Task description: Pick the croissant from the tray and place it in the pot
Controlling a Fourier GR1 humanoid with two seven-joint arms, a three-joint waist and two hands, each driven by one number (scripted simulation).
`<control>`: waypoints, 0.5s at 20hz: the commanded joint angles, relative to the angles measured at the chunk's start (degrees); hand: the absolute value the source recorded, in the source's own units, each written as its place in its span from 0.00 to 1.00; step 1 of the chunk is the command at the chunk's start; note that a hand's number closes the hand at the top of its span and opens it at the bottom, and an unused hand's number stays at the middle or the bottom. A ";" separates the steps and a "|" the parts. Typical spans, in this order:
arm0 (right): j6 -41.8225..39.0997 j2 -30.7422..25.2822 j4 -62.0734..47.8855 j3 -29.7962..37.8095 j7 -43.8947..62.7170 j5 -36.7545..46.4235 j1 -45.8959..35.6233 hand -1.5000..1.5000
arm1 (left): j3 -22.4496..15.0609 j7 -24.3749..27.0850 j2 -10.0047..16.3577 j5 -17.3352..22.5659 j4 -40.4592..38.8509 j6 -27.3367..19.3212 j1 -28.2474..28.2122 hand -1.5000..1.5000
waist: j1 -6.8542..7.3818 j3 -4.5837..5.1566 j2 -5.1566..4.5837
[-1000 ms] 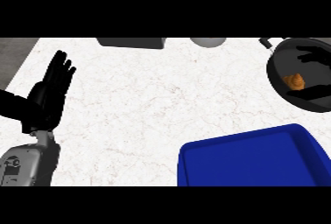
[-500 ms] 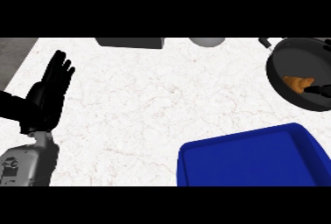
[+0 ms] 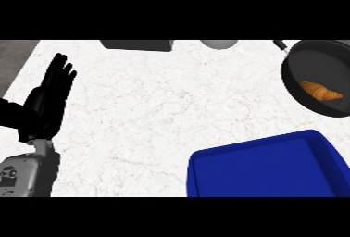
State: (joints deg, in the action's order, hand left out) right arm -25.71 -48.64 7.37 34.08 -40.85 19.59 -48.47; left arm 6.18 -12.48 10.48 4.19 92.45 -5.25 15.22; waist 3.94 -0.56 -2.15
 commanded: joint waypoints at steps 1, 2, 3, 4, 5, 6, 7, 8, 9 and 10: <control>-6.89 -3.93 -0.03 0.66 -1.36 -0.72 0.57 0.00 | -0.18 -0.58 -0.15 0.71 0.74 0.52 -0.05 0.50 | 0.55 -0.12 -0.13; -8.44 -3.28 -0.01 0.49 -3.73 -0.72 3.04 0.00 | -0.39 0.47 -0.17 0.12 0.75 0.69 -2.47 0.50 | 0.03 -0.06 0.19; -7.73 -3.03 0.28 0.08 -3.88 -0.32 3.60 0.00 | -0.09 0.36 -0.40 0.19 0.69 0.03 -0.97 0.50 | 0.16 -0.17 -0.13; -8.45 -4.09 0.67 0.62 -3.74 -0.93 3.08 0.00 | -0.94 -0.45 -0.85 -0.91 1.37 -0.98 -0.54 0.50 | 0.03 -0.23 -0.02; -9.13 -4.69 0.36 0.70 -2.65 -1.06 3.21 0.00 | -1.46 0.12 -1.16 -0.93 1.55 -0.58 -1.36 0.50 | 0.14 -0.19 0.01; -11.66 -5.76 0.70 0.27 -2.31 -0.85 2.91 0.00 | -1.14 -0.78 -0.85 -0.66 0.88 -0.54 -0.20 0.50 | -0.30 -0.18 0.03; -9.67 -5.27 1.27 0.00 -2.89 -0.53 3.66 0.00 | 0.10 0.34 -0.43 -0.44 0.14 -0.76 -0.22 0.50 | 0.10 -0.23 -0.35; -8.54 -5.00 1.33 0.41 -1.89 -0.97 2.81 0.00 | -0.41 -1.06 0.02 -0.19 1.35 -0.18 0.74 0.50 | 0.69 -0.29 -0.30; -8.68 -4.72 1.19 0.61 -3.16 -1.22 4.54 0.00 | -0.14 0.41 -0.14 0.25 1.45 0.47 -2.01 0.50 | 0.72 -0.23 -0.12; -10.14 -5.73 1.49 0.39 -2.88 -1.13 4.42 0.00 | 0.08 -0.20 0.06 0.23 1.02 0.19 -0.35 0.50 | 0.07 -0.22 -0.08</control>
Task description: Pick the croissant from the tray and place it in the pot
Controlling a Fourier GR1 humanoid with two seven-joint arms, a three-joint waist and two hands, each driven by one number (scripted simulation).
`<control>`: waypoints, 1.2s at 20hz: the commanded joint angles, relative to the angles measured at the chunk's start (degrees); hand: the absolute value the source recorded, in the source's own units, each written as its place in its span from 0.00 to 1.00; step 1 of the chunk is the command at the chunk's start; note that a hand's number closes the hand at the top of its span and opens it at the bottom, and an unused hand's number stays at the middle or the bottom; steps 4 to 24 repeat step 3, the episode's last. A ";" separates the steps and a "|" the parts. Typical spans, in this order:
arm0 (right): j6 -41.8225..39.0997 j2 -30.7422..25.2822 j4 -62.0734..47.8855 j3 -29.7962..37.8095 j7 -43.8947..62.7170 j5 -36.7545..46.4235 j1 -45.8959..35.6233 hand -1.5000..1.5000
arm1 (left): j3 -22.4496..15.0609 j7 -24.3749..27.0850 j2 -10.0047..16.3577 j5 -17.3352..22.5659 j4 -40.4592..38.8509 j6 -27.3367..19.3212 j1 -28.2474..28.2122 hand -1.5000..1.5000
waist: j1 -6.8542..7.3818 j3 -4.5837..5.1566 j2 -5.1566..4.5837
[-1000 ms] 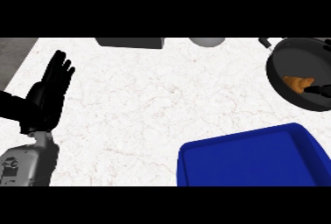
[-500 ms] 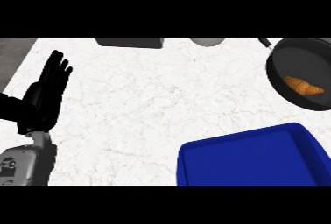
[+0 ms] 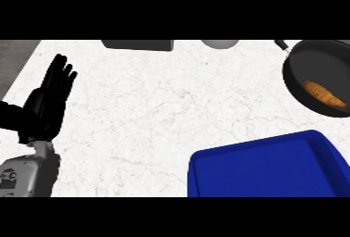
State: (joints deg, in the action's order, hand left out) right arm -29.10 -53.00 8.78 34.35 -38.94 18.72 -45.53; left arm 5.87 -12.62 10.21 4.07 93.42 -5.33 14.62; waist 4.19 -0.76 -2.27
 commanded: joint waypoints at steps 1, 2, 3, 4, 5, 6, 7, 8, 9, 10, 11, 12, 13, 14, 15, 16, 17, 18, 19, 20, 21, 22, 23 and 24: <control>-6.55 -1.61 0.27 0.23 -4.45 -0.42 1.31 0.00 | 0.00 -0.94 -0.03 -0.17 0.55 -0.53 0.66 0.50 | 0.16 -0.18 -0.16; -7.39 -1.47 0.02 0.17 -2.93 -0.55 0.32 0.00 | 0.14 0.40 0.13 -0.19 -1.01 0.12 0.08 0.50 | 0.20 0.00 -0.22; -6.77 -0.47 0.34 -0.44 -4.76 0.00 2.40 0.00 | -0.17 -0.56 -0.50 -0.71 0.30 -1.21 0.56 0.50 | 0.01 -0.13 -0.09; -6.77 -0.47 0.34 -0.44 -4.76 0.00 2.40 0.00 | -0.17 -0.56 -0.50 -0.71 0.30 -1.21 0.56 0.50 | 0.01 -0.13 -0.09; -6.77 -0.47 0.34 -0.44 -4.76 0.00 2.40 0.00 | -0.17 -0.56 -0.50 -0.71 0.30 -1.21 0.56 0.50 | 0.01 -0.13 -0.09; -6.77 -0.47 0.34 -0.44 -4.76 0.00 2.40 0.00 | -0.17 -0.56 -0.50 -0.71 0.30 -1.21 0.56 0.50 | 0.01 -0.13 -0.09; -6.77 -0.47 0.34 -0.44 -4.76 0.00 2.40 0.00 | -0.17 -0.56 -0.50 -0.71 0.30 -1.21 0.56 0.50 | 0.01 -0.13 -0.09; -6.77 -0.47 0.34 -0.44 -4.76 0.00 2.40 0.00 | -0.17 -0.56 -0.50 -0.71 0.30 -1.21 0.56 0.50 | 0.01 -0.13 -0.09; -6.77 -0.47 0.34 -0.44 -4.76 0.00 2.40 0.00 | -0.17 -0.56 -0.50 -0.71 0.30 -1.21 0.56 0.50 | 0.01 -0.13 -0.09; -6.77 -0.47 0.34 -0.44 -4.76 0.00 2.40 0.00 | -0.17 -0.56 -0.50 -0.71 0.30 -1.21 0.56 0.50 | 0.01 -0.13 -0.09; -6.77 -0.47 0.34 -0.44 -4.76 0.00 2.40 0.00 | -0.17 -0.56 -0.50 -0.71 0.30 -1.21 0.56 0.50 | 0.01 -0.13 -0.09; -6.77 -0.47 0.34 -0.44 -4.76 0.00 2.40 0.00 | -0.17 -0.56 -0.50 -0.71 0.30 -1.21 0.56 0.50 | 0.01 -0.13 -0.09; -6.77 -0.47 0.34 -0.44 -4.76 0.00 2.40 0.00 | -0.17 -0.56 -0.50 -0.71 0.30 -1.21 0.56 0.50 | 0.01 -0.13 -0.09; -6.77 -0.47 0.34 -0.44 -4.76 0.00 2.40 0.00 | -0.17 -0.56 -0.50 -0.71 0.30 -1.21 0.56 0.50 | 0.01 -0.13 -0.09; -6.77 -0.47 0.34 -0.44 -4.76 0.00 2.40 0.00 | -0.17 -0.56 -0.50 -0.71 0.30 -1.21 0.56 0.50 | 0.01 -0.13 -0.09; -6.77 -0.47 0.34 -0.44 -4.76 0.00 2.40 0.00 | -0.17 -0.56 -0.50 -0.71 0.30 -1.21 0.56 0.50 | 0.01 -0.13 -0.09; -6.77 -0.47 0.34 -0.44 -4.76 0.00 2.40 0.00 | -0.17 -0.56 -0.50 -0.71 0.30 -1.21 0.56 0.50 | 0.01 -0.13 -0.09; -6.77 -0.47 0.34 -0.44 -4.76 0.00 2.40 0.00 | -0.17 -0.56 -0.50 -0.71 0.30 -1.21 0.56 0.50 | 0.01 -0.13 -0.09; -6.77 -0.47 0.34 -0.44 -4.76 0.00 2.40 0.00 | -0.17 -0.56 -0.50 -0.71 0.30 -1.21 0.56 0.50 | 0.01 -0.13 -0.09; -6.77 -0.47 0.34 -0.44 -4.76 0.00 2.40 0.00 | -0.17 -0.56 -0.50 -0.71 0.30 -1.21 0.56 0.50 | 0.01 -0.13 -0.09; -6.77 -0.47 0.34 -0.44 -4.76 0.00 2.40 0.00 | -0.17 -0.56 -0.50 -0.71 0.30 -1.21 0.56 0.50 | 0.01 -0.13 -0.09; -6.77 -0.47 0.34 -0.44 -4.76 0.00 2.40 0.00 | -0.17 -0.56 -0.50 -0.71 0.30 -1.21 0.56 0.50 | 0.01 -0.13 -0.09; -6.77 -0.47 0.34 -0.44 -4.76 0.00 2.40 0.00 | -0.17 -0.56 -0.50 -0.71 0.30 -1.21 0.56 0.50 | 0.01 -0.13 -0.09; -6.77 -0.47 0.34 -0.44 -4.76 0.00 2.40 0.00 | -0.17 -0.56 -0.50 -0.71 0.30 -1.21 0.56 0.50 | 0.01 -0.13 -0.09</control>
